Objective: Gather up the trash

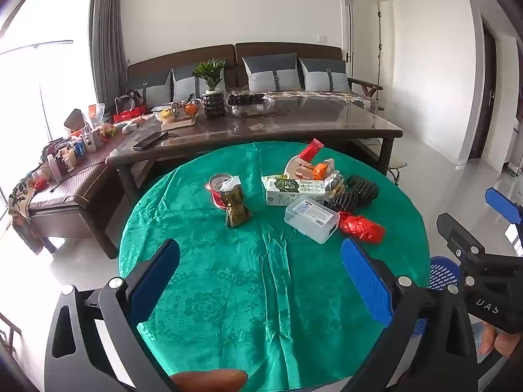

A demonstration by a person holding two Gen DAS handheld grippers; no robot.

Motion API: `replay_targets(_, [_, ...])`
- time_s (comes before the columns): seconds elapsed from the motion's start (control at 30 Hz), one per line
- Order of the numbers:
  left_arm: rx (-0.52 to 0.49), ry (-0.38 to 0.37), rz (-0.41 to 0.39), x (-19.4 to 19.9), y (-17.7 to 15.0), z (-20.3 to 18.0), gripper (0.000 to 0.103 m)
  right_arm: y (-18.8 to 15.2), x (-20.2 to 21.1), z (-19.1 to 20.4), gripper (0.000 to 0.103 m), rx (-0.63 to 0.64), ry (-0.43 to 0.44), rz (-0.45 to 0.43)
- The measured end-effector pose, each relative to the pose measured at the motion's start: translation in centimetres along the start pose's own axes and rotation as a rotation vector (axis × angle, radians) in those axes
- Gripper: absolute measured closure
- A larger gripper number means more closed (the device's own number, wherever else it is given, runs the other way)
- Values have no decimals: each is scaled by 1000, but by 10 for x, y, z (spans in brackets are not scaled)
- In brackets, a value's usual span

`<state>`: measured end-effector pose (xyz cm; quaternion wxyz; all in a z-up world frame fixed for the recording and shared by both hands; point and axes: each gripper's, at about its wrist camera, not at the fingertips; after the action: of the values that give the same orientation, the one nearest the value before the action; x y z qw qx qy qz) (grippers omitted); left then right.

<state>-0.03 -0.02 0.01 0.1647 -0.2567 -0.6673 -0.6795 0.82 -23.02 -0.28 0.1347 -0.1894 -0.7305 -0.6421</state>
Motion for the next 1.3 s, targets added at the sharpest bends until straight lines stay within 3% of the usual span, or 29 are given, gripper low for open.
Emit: replay_targets(1.3, [-22,-20,28,-14,-3,-18,5,-7,0,-14,5,-14,-38,14])
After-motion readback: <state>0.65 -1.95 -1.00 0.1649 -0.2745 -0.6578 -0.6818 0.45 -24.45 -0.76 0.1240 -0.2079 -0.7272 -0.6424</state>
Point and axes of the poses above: each gripper's, at about its wrist camera, not at the fingertips, and x roughly against the way its jaws point, z to its left, y to its top, and after that the axes turned 7 degrees about -y, right-handed
